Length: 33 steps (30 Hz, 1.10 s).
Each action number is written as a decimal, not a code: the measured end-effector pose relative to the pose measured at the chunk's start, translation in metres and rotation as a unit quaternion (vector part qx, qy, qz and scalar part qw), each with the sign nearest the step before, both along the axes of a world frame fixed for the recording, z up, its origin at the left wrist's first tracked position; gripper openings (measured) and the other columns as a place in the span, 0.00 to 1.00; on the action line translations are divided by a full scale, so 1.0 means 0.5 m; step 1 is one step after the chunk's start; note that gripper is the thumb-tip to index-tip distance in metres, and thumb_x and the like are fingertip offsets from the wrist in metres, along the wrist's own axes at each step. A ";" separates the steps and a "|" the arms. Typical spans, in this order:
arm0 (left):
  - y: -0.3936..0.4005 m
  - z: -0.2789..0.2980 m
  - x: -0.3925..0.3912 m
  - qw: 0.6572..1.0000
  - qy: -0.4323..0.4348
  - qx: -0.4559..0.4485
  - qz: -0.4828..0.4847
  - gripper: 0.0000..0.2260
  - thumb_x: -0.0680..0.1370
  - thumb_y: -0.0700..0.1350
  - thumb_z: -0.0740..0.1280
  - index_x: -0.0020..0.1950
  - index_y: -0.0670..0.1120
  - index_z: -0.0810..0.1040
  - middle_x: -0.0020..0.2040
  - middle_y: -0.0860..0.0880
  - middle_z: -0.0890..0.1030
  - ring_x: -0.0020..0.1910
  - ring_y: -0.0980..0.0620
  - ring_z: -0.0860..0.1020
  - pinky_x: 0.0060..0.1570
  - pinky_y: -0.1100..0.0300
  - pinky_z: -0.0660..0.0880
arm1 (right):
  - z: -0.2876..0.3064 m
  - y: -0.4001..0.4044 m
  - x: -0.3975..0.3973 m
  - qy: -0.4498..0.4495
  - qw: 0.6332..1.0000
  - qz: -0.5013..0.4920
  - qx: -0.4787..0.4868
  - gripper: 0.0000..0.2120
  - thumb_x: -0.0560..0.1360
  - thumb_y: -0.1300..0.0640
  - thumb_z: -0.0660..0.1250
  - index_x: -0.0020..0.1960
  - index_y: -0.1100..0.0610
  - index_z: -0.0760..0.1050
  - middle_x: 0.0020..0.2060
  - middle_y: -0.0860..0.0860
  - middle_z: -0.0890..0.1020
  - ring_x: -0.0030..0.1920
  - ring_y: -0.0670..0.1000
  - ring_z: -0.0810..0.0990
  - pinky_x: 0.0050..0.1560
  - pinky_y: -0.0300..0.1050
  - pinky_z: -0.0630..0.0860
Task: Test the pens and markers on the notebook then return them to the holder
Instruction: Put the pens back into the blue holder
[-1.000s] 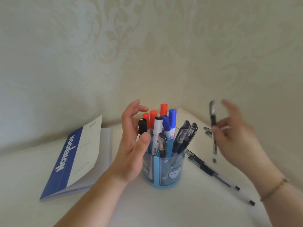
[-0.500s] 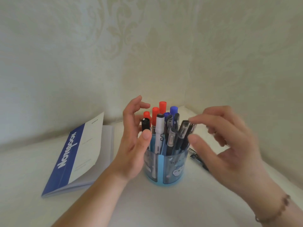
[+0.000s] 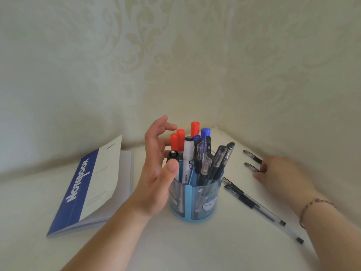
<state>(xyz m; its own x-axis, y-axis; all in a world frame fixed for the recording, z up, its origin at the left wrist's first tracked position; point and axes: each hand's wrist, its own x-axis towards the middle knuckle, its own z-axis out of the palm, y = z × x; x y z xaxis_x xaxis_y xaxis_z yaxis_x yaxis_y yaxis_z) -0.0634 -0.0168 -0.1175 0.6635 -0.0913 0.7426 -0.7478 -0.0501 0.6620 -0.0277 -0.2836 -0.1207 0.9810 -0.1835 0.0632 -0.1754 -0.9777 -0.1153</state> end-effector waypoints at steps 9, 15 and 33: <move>-0.001 -0.003 0.000 1.000 0.009 -0.002 0.008 0.36 0.77 0.67 0.58 0.75 0.46 0.55 0.65 0.48 0.66 0.57 0.50 0.73 0.56 0.59 0.71 | 0.099 0.091 -0.102 -0.405 0.720 0.228 0.516 0.20 0.80 0.65 0.60 0.64 0.46 0.60 0.38 0.54 0.78 0.33 0.53 0.78 0.30 0.48 0.75; -0.004 -0.002 0.000 1.000 0.018 -0.009 0.002 0.36 0.76 0.68 0.59 0.75 0.47 0.55 0.65 0.49 0.66 0.56 0.49 0.73 0.55 0.59 0.72 | 0.096 0.143 -0.155 -0.414 0.633 0.352 0.552 0.18 0.79 0.60 0.63 0.65 0.50 0.61 0.43 0.57 0.79 0.41 0.58 0.81 0.32 0.45 0.78; -0.004 -0.002 0.001 1.000 0.000 -0.010 -0.003 0.34 0.78 0.65 0.58 0.74 0.45 0.55 0.64 0.47 0.66 0.53 0.52 0.73 0.54 0.63 0.71 | 0.033 0.065 -0.074 0.034 0.986 0.160 0.029 0.15 0.66 0.36 0.71 0.38 0.45 0.71 0.36 0.41 0.78 0.38 0.42 0.76 0.40 0.44 0.78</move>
